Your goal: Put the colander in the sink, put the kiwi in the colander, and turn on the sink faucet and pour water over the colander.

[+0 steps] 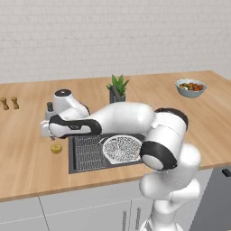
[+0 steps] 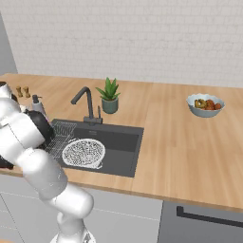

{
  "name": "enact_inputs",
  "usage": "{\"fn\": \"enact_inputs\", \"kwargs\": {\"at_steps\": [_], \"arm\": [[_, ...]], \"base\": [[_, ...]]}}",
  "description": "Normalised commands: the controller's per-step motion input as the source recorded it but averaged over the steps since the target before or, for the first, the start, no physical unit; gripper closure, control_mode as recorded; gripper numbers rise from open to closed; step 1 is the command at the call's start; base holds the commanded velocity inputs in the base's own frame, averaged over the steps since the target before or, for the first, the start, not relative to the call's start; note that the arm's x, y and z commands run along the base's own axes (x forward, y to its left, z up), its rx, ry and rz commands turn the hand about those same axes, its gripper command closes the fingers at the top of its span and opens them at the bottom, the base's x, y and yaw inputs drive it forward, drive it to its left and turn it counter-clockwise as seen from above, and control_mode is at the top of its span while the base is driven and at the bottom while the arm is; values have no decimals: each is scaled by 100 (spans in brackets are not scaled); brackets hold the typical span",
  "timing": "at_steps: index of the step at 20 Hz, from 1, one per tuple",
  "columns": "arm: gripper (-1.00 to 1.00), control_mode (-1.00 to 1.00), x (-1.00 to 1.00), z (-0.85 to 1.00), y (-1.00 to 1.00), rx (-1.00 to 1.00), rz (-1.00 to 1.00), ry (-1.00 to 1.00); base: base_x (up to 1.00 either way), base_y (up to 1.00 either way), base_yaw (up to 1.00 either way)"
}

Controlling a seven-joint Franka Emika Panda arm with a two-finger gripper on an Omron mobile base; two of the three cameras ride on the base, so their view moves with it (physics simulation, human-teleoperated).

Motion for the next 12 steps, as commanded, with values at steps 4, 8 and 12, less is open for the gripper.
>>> {"fn": "enact_inputs", "kwargs": {"at_steps": [4, 8, 12], "arm": [[-100, -100, 9, -38, 34, 0, -20, 9], [-100, -100, 4, -37, 14, 0, -22, 2], [-100, -100, 13, -34, 0, 0, -23, 5]], "base": [[0, 0, 0], [0, 0, 0], [0, 0, 0]]}}
